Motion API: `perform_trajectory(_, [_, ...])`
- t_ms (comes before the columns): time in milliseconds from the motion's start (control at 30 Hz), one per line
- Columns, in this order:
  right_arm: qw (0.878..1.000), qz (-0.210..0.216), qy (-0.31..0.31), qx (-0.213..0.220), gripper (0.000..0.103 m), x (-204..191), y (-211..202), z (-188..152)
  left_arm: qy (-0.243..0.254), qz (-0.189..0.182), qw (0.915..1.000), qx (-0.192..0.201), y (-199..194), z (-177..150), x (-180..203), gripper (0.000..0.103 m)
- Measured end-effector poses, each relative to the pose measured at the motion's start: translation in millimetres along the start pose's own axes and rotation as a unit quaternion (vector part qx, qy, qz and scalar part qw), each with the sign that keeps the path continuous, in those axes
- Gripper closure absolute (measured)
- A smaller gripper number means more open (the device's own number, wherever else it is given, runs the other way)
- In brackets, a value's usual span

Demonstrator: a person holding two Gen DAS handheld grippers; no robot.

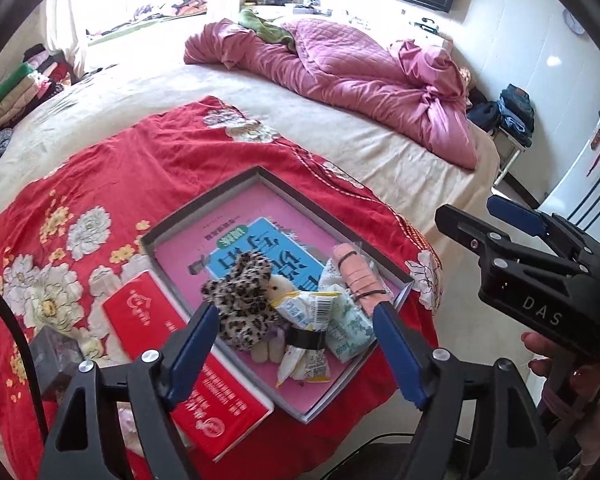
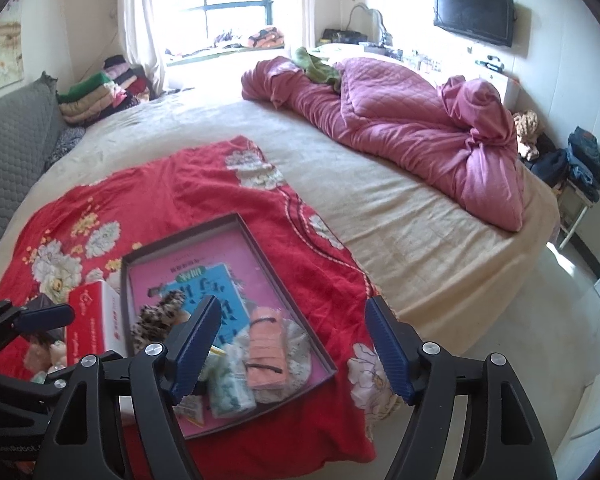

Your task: Organize soft objects

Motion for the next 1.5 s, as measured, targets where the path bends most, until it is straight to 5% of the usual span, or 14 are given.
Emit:
perform_trajectory(1000, [0.984,0.120,0.022,0.132,0.028,-119,-154,52,-0.049,0.102,0.9889,0.096,-176,-48,-103,0.020])
perform_trajectory(1500, [0.971,0.182,-0.021,0.156,0.027,-181,-216,26,-0.092,0.130,0.9803,0.117,-232,-96,-144,0.020])
Point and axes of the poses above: each gripper's, at about its wrist camera, not at the fingertips, and y roughly the way its jaws point, x to its right, z to its top, the point moved 9 cm from there along y, roughly the way its jaws point, and after that the axes turned 14 degrees about -z, right-handed, at the moved point
